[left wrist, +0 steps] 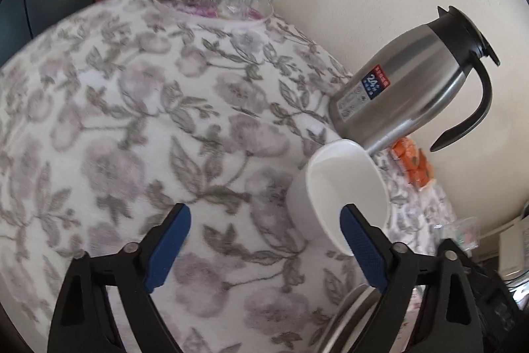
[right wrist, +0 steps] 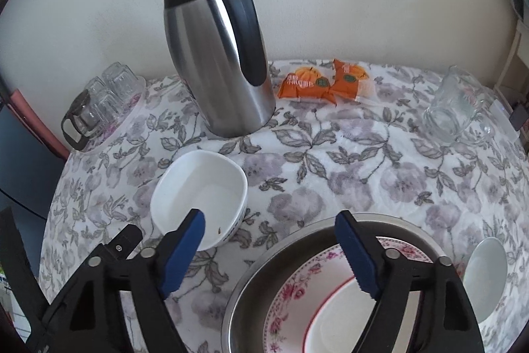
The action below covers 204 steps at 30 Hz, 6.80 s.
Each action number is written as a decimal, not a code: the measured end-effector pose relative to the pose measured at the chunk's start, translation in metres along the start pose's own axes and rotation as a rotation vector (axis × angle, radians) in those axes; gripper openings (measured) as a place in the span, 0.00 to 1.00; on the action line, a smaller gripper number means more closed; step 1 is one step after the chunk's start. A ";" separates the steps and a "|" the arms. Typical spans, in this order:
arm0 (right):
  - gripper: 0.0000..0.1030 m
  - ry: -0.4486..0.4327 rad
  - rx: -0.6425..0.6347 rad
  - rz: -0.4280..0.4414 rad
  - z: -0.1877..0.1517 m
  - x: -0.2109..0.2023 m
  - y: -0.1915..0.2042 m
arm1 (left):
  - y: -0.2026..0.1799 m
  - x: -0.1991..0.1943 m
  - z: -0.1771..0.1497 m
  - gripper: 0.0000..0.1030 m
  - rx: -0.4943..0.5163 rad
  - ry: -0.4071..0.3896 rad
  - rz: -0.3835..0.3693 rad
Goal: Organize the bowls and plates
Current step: 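Move both grippers toward the rim of the small white MAX bowl, then close both grippers together on the MAX bowl rim, then lift the MAX bowl with both grippers and carry it toward the stacked dishes, then lower the MAX bowl into the strawberry bowl with both grippers, then open both grippers to release the MAX bowl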
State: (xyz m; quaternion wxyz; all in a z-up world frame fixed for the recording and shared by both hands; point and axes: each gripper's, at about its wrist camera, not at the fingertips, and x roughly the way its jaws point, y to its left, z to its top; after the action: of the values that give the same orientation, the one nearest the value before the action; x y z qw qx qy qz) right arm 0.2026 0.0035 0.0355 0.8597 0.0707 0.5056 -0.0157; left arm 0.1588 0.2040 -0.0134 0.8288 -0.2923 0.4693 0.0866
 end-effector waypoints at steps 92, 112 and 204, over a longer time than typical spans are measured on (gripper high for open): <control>0.13 -0.107 0.142 0.132 -0.070 -0.112 -0.145 | -0.169 -0.104 -0.115 0.17 0.422 -0.046 -0.186; 0.13 0.002 0.150 0.135 -0.075 -0.078 -0.140 | -0.159 -0.078 -0.114 0.17 0.390 0.021 -0.110; 0.78 -0.006 0.120 0.015 -0.072 -0.085 -0.161 | -0.143 -0.075 -0.110 0.84 0.342 -0.050 0.132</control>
State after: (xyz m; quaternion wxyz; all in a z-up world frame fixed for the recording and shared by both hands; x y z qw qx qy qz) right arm 0.0823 -0.1501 0.0580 0.8555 0.1258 0.5007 -0.0398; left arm 0.0976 0.0348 0.0636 0.8702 -0.1135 0.4747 0.0669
